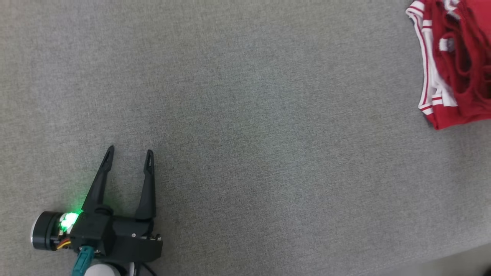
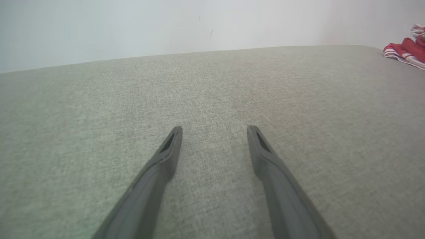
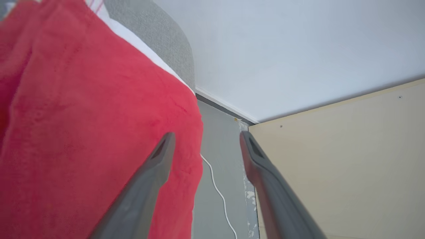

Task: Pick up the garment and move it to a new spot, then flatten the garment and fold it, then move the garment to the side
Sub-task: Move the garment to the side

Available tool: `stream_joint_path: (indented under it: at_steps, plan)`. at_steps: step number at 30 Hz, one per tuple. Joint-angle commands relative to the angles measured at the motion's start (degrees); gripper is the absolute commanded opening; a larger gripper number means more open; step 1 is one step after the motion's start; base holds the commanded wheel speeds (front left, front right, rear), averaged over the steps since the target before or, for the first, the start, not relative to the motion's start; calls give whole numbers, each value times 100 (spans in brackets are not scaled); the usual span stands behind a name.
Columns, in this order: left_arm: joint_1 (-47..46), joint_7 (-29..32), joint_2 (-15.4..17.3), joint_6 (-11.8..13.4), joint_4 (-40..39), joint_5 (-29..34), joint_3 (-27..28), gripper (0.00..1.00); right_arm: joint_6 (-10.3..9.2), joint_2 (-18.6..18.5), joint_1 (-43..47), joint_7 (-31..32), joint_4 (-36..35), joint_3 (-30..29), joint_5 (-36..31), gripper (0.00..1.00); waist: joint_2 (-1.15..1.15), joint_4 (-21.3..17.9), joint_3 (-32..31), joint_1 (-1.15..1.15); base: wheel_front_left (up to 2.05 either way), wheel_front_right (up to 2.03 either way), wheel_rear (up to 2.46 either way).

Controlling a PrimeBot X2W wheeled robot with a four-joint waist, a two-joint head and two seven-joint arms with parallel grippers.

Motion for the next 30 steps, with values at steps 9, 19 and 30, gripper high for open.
stream_joint_path:
  at_steps: [9,19,30]
  plan:
    - [248,-14,-214,-185,-106,-528,-95,100,-16,933,889,-1211,-870,-111,-113,100,1,204,-1112,1,0,0,0]
    - [857,-14,-333,8,93,-1135,187,100,-16,2193,2623,-1830,-1790,-423,346,100,1,615,-2217,1,0,0,0]
    - [1185,-13,-335,198,362,-1223,141,100,-16,3407,3727,-2391,-1816,-692,547,100,1,881,-2685,1,0,0,0]
